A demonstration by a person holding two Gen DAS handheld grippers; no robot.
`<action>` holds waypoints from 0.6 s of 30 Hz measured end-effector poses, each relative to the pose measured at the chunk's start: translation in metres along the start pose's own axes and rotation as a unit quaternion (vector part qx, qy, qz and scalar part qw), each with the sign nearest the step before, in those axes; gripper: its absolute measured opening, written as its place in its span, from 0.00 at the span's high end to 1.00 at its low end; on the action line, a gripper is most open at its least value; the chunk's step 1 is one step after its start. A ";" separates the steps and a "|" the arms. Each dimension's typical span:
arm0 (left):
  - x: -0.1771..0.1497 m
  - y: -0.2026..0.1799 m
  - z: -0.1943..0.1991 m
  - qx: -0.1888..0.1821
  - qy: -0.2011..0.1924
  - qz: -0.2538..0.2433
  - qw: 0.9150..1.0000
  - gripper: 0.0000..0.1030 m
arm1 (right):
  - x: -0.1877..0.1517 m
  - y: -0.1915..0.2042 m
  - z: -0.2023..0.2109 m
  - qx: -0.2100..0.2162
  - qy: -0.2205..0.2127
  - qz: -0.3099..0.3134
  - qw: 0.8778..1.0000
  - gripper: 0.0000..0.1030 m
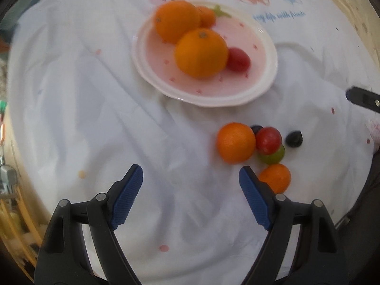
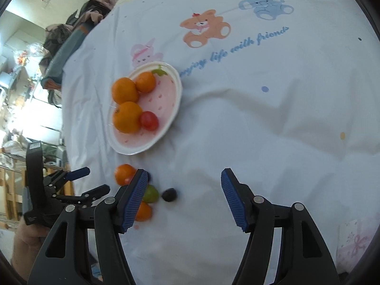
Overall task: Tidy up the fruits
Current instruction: 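Open both tools and move them back toward the remaining fruit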
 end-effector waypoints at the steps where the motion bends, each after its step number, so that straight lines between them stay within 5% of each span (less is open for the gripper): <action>1: 0.000 -0.002 -0.002 0.002 0.001 -0.004 1.000 0.22 | 0.000 -0.002 -0.002 -0.008 0.001 0.001 1.000 0.35; 10: 0.008 -0.037 -0.019 0.034 0.011 -0.139 0.990 0.22 | 0.001 -0.014 -0.005 -0.019 0.004 -0.012 1.000 0.35; 18: 0.025 -0.046 -0.024 -0.009 0.016 -0.179 0.984 0.30 | 0.002 -0.014 -0.009 -0.026 0.007 -0.012 1.000 0.35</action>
Point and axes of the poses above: each gripper's, at about its wrist camera, not at the fingertips, and z roughly against the way its jaws point, y to its left, x to its top, the point moved 3 cm from there along -z, roughly the way its jaws point, and after that the axes turned 4 degrees about x, right-handed, at the moved point
